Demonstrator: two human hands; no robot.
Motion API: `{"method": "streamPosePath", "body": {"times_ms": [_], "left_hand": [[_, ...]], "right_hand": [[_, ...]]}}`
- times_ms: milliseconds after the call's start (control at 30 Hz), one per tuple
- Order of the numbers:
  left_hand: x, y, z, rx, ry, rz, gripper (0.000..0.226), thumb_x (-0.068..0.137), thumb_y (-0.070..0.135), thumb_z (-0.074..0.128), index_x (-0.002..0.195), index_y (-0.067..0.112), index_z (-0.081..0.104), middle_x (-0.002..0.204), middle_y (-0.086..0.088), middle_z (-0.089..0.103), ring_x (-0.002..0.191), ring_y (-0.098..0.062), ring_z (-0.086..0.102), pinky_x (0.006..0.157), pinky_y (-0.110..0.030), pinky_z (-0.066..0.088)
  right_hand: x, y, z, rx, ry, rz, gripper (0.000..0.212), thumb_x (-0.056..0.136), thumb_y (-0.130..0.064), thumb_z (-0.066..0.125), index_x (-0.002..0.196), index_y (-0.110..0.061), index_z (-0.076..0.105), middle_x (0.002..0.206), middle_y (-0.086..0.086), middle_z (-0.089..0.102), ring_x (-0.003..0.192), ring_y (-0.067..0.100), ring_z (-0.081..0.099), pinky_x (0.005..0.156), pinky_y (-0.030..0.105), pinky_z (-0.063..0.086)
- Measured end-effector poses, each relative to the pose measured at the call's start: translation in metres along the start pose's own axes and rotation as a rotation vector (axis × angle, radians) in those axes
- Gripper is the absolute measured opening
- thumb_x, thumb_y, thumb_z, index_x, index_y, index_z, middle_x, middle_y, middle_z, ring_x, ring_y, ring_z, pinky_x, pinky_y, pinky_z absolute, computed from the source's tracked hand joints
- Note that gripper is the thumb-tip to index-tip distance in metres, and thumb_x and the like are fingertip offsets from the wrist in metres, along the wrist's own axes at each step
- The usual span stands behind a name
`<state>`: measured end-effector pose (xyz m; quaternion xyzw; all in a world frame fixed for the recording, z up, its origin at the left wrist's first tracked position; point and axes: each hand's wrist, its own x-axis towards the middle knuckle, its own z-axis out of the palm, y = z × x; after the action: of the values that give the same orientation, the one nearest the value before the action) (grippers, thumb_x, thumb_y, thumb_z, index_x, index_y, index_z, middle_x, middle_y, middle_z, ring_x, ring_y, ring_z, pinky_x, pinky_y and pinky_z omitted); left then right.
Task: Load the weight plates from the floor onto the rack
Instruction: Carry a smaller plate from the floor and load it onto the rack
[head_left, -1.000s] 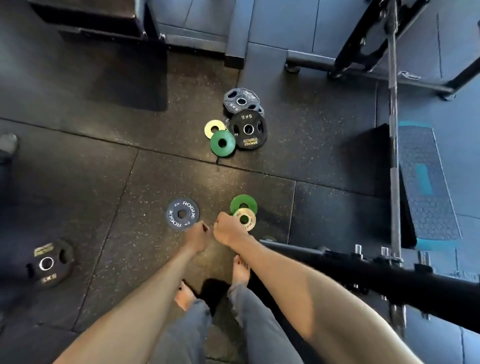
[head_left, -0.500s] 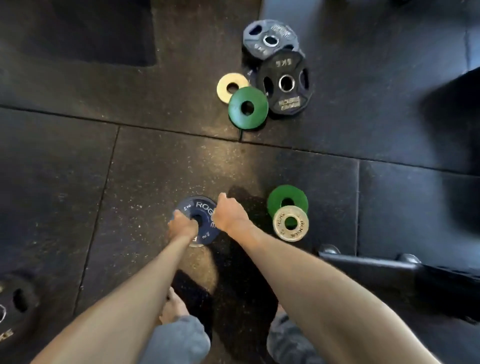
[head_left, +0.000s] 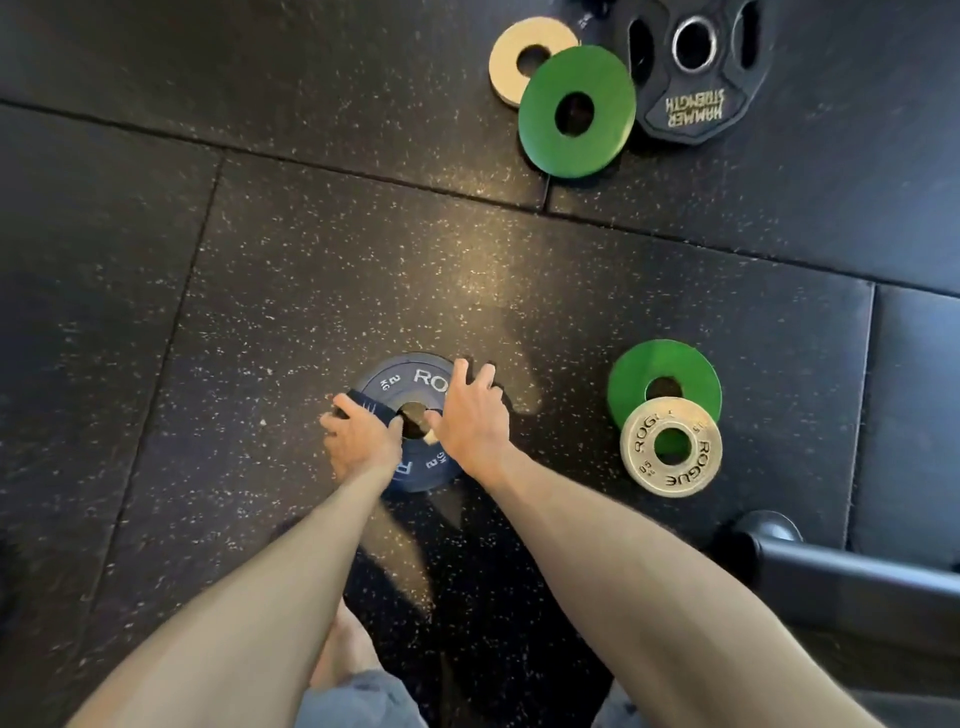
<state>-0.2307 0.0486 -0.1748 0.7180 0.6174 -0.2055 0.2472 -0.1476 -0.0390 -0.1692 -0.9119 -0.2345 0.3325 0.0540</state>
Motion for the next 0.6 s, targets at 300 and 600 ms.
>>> {"method": "streamPosePath", "body": {"times_ms": [300,600], "left_hand": [[-0.025,0.015,-0.012,0.01,-0.016,0.039,0.077,0.082,0.029,0.076,0.135,0.007,0.024,0.139,-0.028,0.034,0.117,-0.05,0.048,0.091,-0.051,0.045],[-0.171,0.091,-0.1,0.088,-0.08,0.275,0.082,0.079,0.028,0.081,0.136,0.01,0.025,0.136,-0.026,0.038,0.114,-0.048,0.051,0.087,-0.051,0.047]], "right_hand": [[-0.019,0.002,-0.024,-0.166,0.056,-0.058,0.057,0.081,-0.034,0.063,0.121,0.003,0.046,0.111,0.013,0.045,0.097,0.03,0.049,0.072,0.035,0.052],[-0.133,0.057,-0.153,0.055,0.122,0.247,0.087,0.078,-0.047,0.065,0.141,0.0,0.027,0.113,0.023,0.058,0.098,0.034,0.058,0.081,0.038,0.046]]}}
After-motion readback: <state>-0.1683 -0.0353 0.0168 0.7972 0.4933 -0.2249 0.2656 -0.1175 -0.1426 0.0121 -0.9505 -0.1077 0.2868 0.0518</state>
